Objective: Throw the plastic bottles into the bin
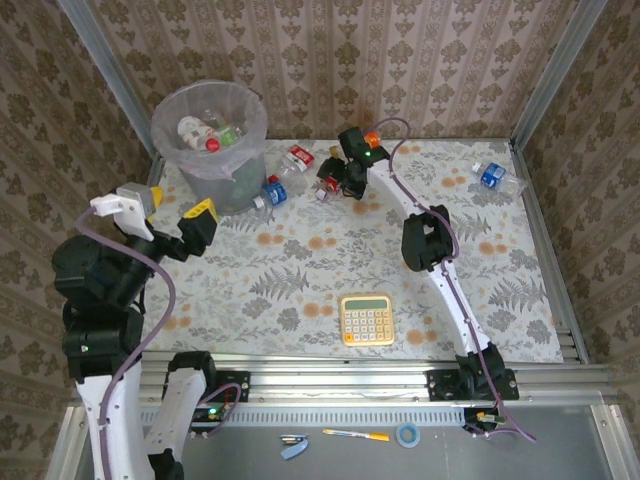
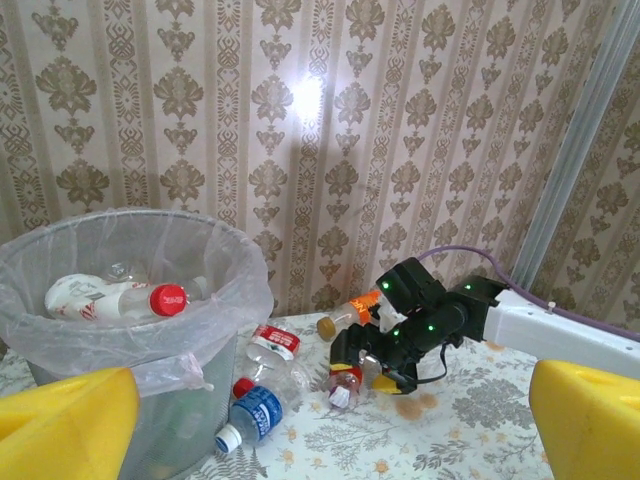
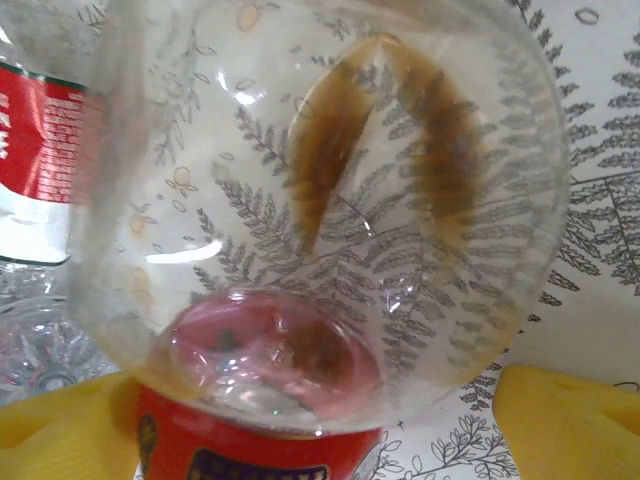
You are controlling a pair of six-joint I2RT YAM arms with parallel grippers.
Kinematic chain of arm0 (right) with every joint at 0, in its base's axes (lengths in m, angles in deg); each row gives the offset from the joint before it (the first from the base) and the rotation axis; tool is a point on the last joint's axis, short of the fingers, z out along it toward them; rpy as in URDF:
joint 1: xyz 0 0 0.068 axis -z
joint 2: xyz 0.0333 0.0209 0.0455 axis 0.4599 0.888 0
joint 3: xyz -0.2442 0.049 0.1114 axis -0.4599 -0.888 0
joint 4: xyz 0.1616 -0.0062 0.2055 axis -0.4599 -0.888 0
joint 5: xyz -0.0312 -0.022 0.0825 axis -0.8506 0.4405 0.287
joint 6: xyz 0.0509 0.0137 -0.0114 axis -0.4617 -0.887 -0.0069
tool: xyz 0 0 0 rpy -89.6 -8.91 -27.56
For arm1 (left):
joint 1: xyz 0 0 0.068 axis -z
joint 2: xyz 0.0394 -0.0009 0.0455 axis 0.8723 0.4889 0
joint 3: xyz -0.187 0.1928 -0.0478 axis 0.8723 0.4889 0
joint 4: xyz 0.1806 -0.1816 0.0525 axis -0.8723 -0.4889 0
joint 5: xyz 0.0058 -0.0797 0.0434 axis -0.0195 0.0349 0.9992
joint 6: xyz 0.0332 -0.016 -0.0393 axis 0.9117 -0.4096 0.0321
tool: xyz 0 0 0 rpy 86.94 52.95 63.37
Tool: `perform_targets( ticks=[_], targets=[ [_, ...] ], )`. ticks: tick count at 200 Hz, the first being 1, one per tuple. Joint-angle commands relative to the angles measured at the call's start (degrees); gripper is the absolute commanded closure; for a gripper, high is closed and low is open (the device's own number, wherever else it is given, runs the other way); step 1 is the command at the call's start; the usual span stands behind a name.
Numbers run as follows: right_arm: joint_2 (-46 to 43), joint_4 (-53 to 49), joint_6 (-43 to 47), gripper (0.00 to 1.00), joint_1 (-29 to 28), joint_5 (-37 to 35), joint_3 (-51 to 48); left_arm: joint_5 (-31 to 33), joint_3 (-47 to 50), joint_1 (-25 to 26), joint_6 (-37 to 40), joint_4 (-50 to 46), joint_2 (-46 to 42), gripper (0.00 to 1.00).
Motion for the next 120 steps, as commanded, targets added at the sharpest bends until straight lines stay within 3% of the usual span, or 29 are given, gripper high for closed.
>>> perform_targets(
  ticks=[1, 29, 75, 120],
  targets=[
    [1.8, -6.0, 1.6, 0.1, 0.0, -5.2, 1.9, 0.1, 0.9, 0.4, -2.0, 3.0, 0.4, 0.0],
    [1.6, -8.6, 4.5, 0.18, 0.2, -6.7, 2.0, -1.7, 2.0, 0.9, -3.0, 6.0, 0.2, 0.0],
    [0.5, -9.8, 5.5, 0.41, 1.5, -5.8, -0.7, -1.5, 3.1, 3.5, -4.8, 8.9, 1.3, 0.0],
    [-8.3, -2.0, 5.9, 0.6, 1.8, -6.0, -17.2, 4.2, 2.9, 12.7, -1.1, 6.0, 4.2, 0.0]
  ],
)
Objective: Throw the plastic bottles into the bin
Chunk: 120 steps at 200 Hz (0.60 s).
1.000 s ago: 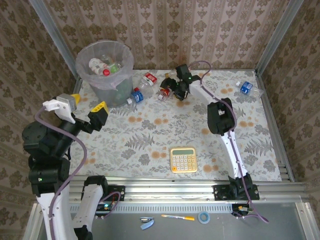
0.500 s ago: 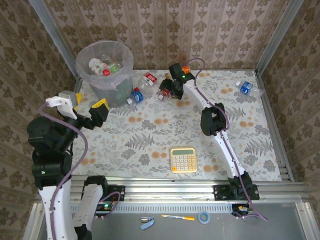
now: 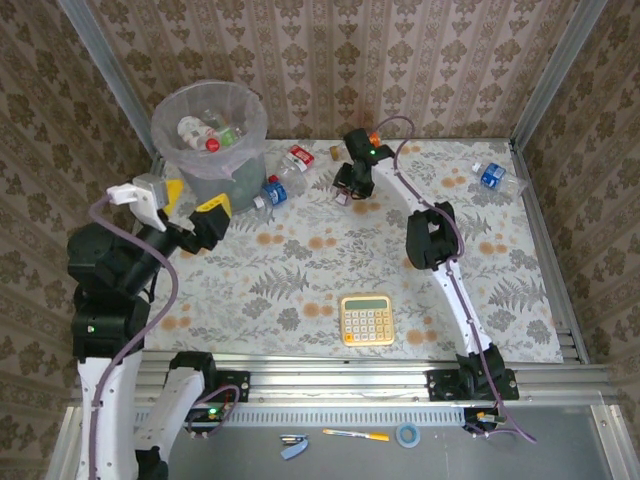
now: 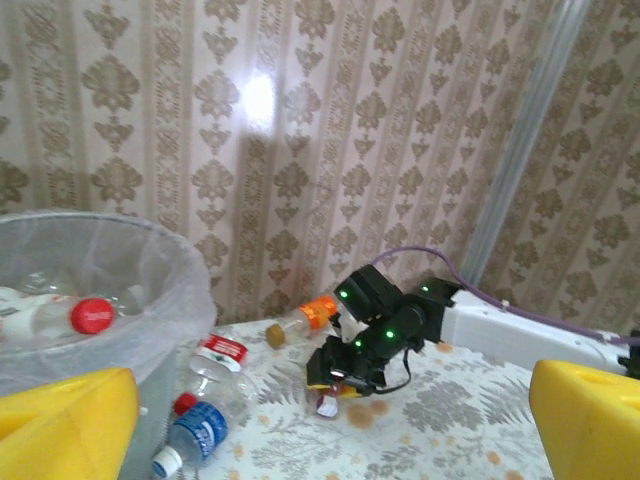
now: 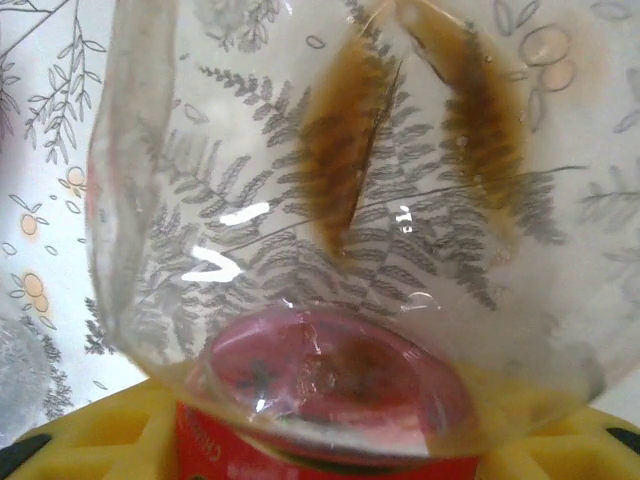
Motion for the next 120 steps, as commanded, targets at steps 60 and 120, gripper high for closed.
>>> perform_targets(
  ticks=[60, 120],
  targets=[
    [-21.0, 16.6, 2.4, 0.66, 0.5, -1.5, -34.6, 10.5, 4.2, 17.8, 4.0, 4.1, 7.2, 0.0],
    [-40.8, 32.5, 8.4, 0.67, 0.2, 0.1, -58.6, 5.5, 8.2, 19.7, -2.9, 13.9, 16.1, 0.0]
  ],
)
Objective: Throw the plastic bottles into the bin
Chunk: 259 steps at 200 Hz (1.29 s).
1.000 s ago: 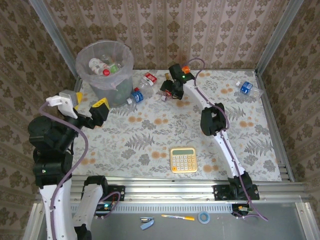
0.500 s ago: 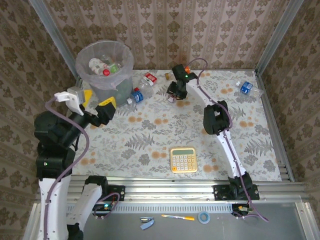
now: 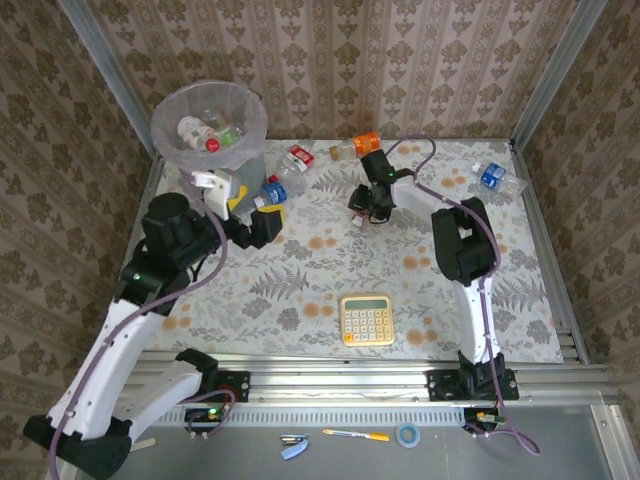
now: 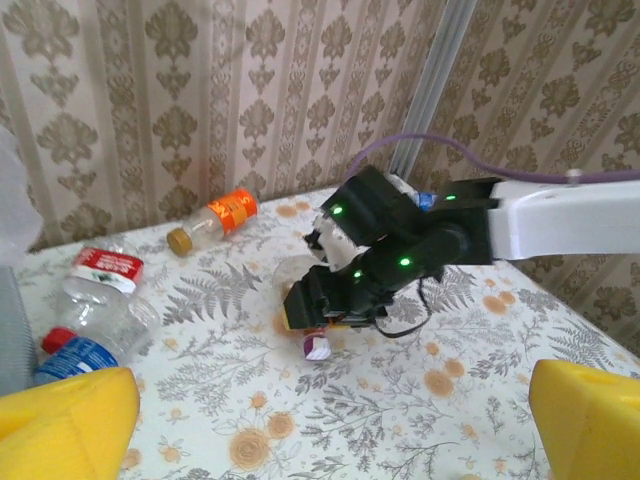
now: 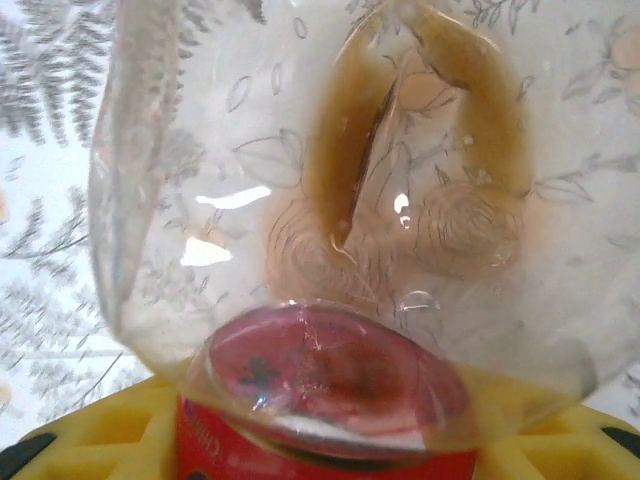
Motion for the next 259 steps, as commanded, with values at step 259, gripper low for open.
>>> perform_targets(
  ticks=[259],
  targets=[
    [-42.6, 28.0, 17.1, 0.68, -12.8, 2.0, -34.7, -12.0, -7.3, 5.9, -11.9, 16.3, 27.0, 0.08]
  ],
)
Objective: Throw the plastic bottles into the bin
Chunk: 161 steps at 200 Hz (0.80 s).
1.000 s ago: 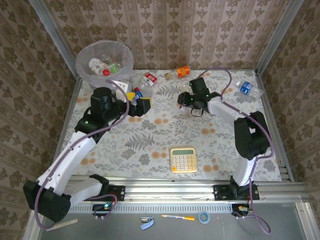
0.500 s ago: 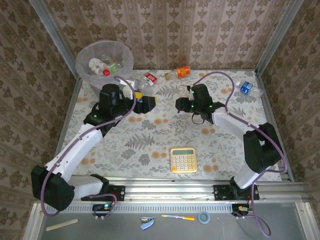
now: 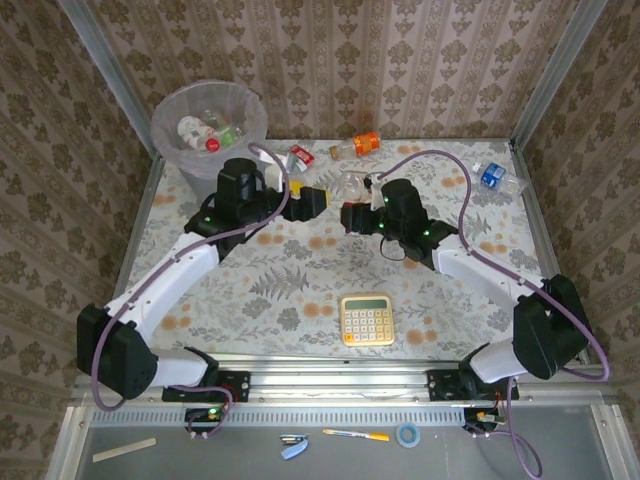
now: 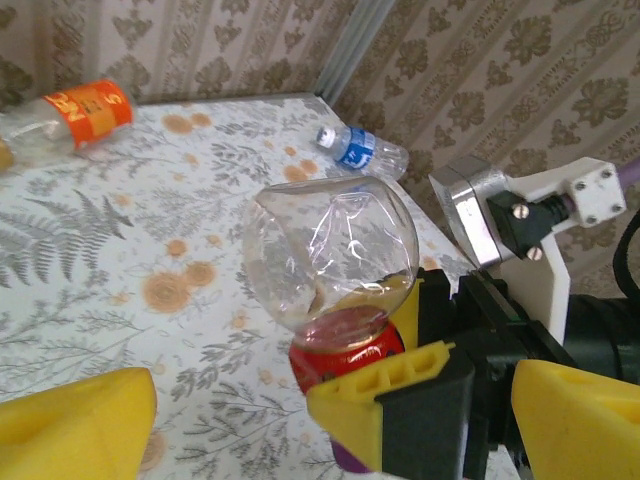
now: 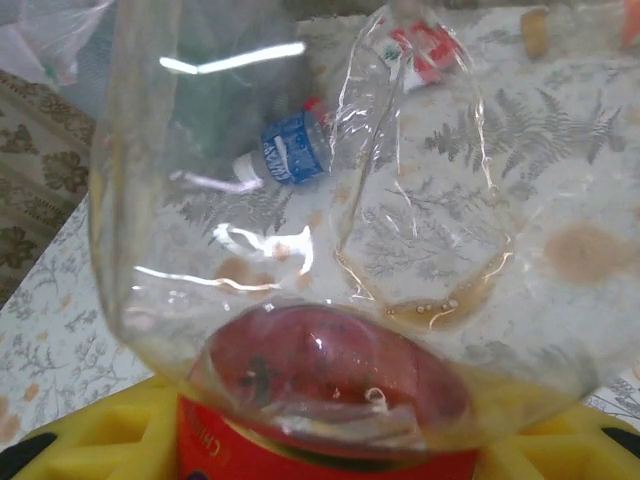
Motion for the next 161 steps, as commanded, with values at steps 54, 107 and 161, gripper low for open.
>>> perform_targets(
  ticks=[54, 107, 161],
  targets=[
    [-6.0, 3.1, 3.1, 0.68, -4.0, 0.6, -2.3, -4.8, -3.0, 1.3, -4.1, 6.0, 4.9, 0.08],
    [-5.8, 2.7, 3.8, 0.69, -5.8, 1.0, -2.0, -6.6, -3.2, 2.0, -4.1, 7.3, 5.9, 0.08],
    [-6.0, 2.6, 4.2, 0.69, -7.5, 1.9, -1.4, -7.8, -3.6, 2.0, -4.6, 8.1, 7.4, 0.08]
  ],
)
